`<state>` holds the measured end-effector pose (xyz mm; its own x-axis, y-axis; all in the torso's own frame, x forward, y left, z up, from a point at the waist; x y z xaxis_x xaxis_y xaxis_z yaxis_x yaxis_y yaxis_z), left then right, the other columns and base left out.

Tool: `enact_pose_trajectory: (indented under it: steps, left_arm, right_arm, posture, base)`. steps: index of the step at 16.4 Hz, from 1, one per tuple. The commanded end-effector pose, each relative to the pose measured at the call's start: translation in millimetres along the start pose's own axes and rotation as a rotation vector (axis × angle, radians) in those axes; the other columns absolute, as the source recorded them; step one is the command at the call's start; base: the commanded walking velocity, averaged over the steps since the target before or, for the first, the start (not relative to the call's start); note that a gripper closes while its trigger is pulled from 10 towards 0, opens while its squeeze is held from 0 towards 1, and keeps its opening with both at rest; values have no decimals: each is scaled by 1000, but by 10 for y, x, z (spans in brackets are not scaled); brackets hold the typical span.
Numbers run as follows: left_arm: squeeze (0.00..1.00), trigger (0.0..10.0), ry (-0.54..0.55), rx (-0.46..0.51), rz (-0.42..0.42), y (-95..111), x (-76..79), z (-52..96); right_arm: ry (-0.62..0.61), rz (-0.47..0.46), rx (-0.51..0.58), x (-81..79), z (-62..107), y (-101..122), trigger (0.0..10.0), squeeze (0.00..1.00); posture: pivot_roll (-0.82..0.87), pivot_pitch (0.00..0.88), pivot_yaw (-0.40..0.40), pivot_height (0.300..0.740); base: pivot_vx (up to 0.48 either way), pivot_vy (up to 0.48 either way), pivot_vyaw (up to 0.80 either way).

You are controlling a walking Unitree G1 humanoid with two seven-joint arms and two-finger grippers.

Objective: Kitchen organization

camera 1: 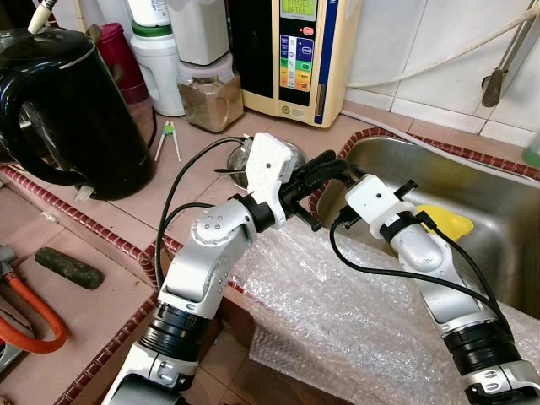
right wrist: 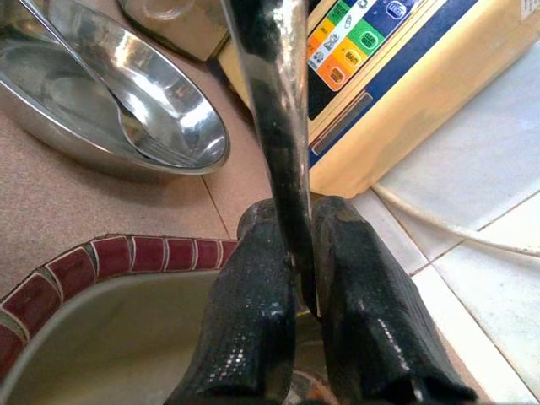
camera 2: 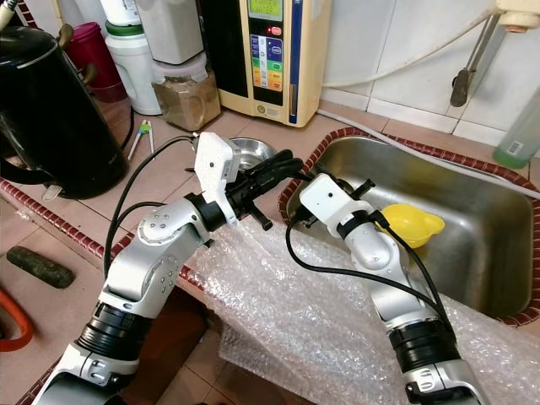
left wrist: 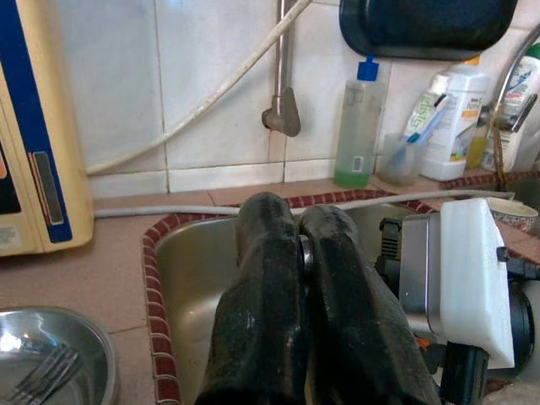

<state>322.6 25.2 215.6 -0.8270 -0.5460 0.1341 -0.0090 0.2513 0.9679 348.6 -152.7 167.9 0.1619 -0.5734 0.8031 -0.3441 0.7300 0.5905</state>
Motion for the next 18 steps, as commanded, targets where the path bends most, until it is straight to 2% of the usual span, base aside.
enact_pose_trajectory:
  steps: [1, 2, 3, 4, 5, 9, 12, 13, 14, 16, 18]
  left_arm:
    - [0, 3608, 9, -38, -21, -73, -31, 68]
    - [0, 10000, 10, -45, -19, -94, -30, 77]
    - [0, 10000, 12, -48, -16, -106, -33, 83]
    - [239, 10000, 25, -53, -14, -124, -47, 95]
    - [1000, 10000, 38, -53, -9, -136, -63, 115]
    - [1000, 10000, 58, -70, -6, -133, -105, 214]
    - [1000, 10000, 29, -147, -27, -233, -119, 349]
    - [1000, 10000, 29, -147, -27, -233, -119, 349]
    - [1000, 10000, 9, -181, -37, -284, -105, 397]
    - [1000, 10000, -1, -203, -50, -323, -92, 412]
    - [1000, 10000, -16, -222, -65, -343, -91, 423]
  right_arm:
    - [-62, -35, -38, 166, -8, -80, 0, 0]
    - [-54, -27, -36, 175, -18, -89, 0, 0]
    - [-50, -20, -33, 186, -26, -91, 0, 0]
    - [-45, -9, -29, 201, -38, -90, 0, 0]
    - [-39, 1, -24, 217, -53, -90, 0, 0]
    - [-22, 65, -48, 268, -121, -213, 0, 0]
    - [-23, 119, -111, 327, -159, -368, 0, 0]
    - [-23, 119, -111, 327, -159, -368, 0, 0]
    - [-28, 118, -164, 372, -157, -481, 0, 0]
    - [-28, 139, -203, 398, -135, -575, 0, 0]
    - [-41, 120, -246, 402, -107, -666, 0, 0]
  posture:
    - [-93, 79, 89, 740]
    - [-89, 82, 88, 740]
    - [-85, 83, 88, 740]
    - [-83, 84, 89, 740]
    - [-73, 88, 90, 740]
    - [-20, 103, 91, 740]
    - [6, 109, 98, 740]
    - [6, 109, 98, 740]
    - [15, 108, 106, 740]
    - [15, 106, 109, 740]
    - [19, 105, 111, 740]
  base:
    - [0, 0, 0]
    - [0, 0, 0]
    - [0, 0, 0]
    - [0, 0, 0]
    - [0, 0, 0]
    - [0, 0, 0]
    - [0, 0, 0]
    - [0, 0, 0]
    - [0, 0, 0]
    - [0, 0, 0]
    - [0, 0, 0]
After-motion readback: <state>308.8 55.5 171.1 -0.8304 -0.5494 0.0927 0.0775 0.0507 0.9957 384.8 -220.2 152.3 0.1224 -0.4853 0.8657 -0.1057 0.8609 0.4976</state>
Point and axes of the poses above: a point about 5 cm out from each wrist's last joint towards the gripper, its own z axis pointing back from the gripper into the wrist, its own y axis along the axis of the wrist's last joint, x = y × z, the point moved 1 cm from there along -z, pointing out of the wrist towards the gripper, and after that the axes turned 10 degrees about z, right-handed, at the moved point
